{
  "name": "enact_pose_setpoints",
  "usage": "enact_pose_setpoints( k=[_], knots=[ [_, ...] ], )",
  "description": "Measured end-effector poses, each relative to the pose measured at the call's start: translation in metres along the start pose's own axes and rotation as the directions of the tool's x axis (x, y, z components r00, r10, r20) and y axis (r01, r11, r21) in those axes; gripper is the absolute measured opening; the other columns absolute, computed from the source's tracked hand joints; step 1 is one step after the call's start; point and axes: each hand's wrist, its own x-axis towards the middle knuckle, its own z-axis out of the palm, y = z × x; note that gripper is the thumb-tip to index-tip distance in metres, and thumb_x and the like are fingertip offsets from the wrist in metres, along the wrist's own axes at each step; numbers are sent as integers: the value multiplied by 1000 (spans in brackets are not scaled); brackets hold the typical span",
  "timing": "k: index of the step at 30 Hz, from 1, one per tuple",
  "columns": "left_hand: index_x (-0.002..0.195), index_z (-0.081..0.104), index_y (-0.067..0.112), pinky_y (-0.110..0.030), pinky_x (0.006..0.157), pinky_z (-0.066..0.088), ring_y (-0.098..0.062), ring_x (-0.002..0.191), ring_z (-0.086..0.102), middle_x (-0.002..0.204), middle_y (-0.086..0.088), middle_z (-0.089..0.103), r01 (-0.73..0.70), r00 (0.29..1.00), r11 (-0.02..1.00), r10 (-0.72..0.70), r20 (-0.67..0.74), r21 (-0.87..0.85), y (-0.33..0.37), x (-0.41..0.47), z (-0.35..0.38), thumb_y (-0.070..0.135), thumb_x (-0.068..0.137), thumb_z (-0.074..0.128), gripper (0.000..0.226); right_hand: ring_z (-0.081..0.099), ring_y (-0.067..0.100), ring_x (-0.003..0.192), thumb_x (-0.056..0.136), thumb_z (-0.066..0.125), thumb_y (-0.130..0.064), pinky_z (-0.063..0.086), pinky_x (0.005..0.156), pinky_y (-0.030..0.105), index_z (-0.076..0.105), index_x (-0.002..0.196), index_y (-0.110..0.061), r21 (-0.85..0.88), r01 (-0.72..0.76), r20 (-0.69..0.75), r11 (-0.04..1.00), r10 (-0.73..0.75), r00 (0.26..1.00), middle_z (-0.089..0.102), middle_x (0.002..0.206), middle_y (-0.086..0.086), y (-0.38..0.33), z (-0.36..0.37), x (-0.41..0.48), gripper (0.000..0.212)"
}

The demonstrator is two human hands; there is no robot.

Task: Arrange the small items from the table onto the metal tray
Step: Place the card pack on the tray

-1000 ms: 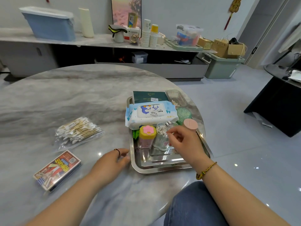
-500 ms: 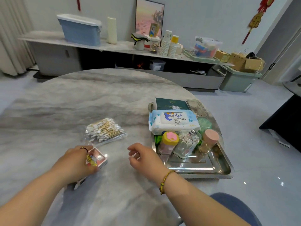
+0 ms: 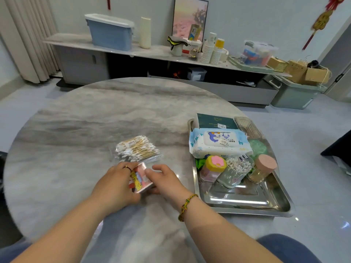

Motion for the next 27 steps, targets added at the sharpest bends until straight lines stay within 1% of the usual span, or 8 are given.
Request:
enact_pose_setpoints(
  k=[3, 5, 9, 14, 17, 20, 22, 27],
  knots=[
    [132, 35, 32, -22, 93, 35, -14, 120, 40, 133, 8, 44, -193, 980, 980, 190, -58, -53, 8, -7, 2, 32, 61, 72, 80, 58, 18, 78, 89, 50, -23, 49, 74, 31, 55, 87, -19, 80, 57, 56, 995, -62, 997, 59, 92, 8, -4, -3, -9, 7],
    [132, 36, 33, -17, 92, 30, -11, 122, 38, 134, 10, 44, -254, 966, 964, 248, -78, -77, 14, -11, 3, 33, 62, 75, 80, 57, 17, 74, 90, 48, -16, 48, 73, 30, 55, 76, -22, 79, 99, 70, 992, -104, 992, 59, 89, 10, -5, -12, -16, 17],
    [133, 31, 35, -13, 93, 26, -8, 124, 37, 131, 15, 41, -270, 962, 940, 255, -95, -211, 30, -15, 7, 35, 61, 80, 87, 57, 14, 68, 90, 49, -15, 48, 62, 26, 57, 89, -15, 60, 129, 46, 990, -132, 990, 60, 84, 10, -11, -37, -34, 8],
    [120, 12, 51, -20, 99, 29, -7, 126, 37, 133, 16, 38, -250, 965, 920, 261, -4, -302, 45, -23, 15, 39, 67, 74, 83, 63, 9, 54, 90, 46, -10, 51, 53, 20, 59, 74, -14, 111, 189, -112, 976, -176, 978, 67, 65, 1, -7, -97, -69, 21],
    [133, 23, 40, -21, 100, 30, -8, 126, 39, 139, 8, 41, -230, 971, 910, 241, -13, -345, 55, -20, 25, 37, 75, 67, 72, 65, 11, 57, 91, 45, -10, 52, 60, 24, 62, 77, -13, 135, 174, -169, 975, -150, 974, 68, 71, 6, 0, -140, -95, 22],
    [137, 29, 28, -24, 104, 30, -10, 128, 38, 141, 5, 41, -200, 977, 900, 215, -4, -387, 77, -16, 42, 33, 80, 63, 66, 66, 8, 50, 91, 44, -9, 53, 48, 16, 60, 77, -11, 180, 158, -297, 971, -100, 950, 72, 58, 0, 12, -182, -116, 22],
    [139, 26, 24, -25, 106, 29, -11, 130, 37, 144, 3, 37, -173, 980, 893, 197, 15, -415, 92, -14, 55, 32, 81, 61, 67, 66, 9, 48, 91, 43, -10, 52, 44, 16, 59, 77, -10, 198, 143, -403, 970, -53, 914, 71, 53, 0, 21, -202, -126, 22],
    [142, 19, 21, -25, 108, 26, -13, 133, 32, 148, 3, 30, -137, 982, 902, 178, 62, -410, 114, -5, 78, 32, 84, 57, 70, 64, 21, 66, 91, 45, -14, 51, 57, 30, 58, 90, -7, 106, 74, -609, 992, 6, 793, 67, 77, 10, 44, -228, -122, 15]
  ],
)
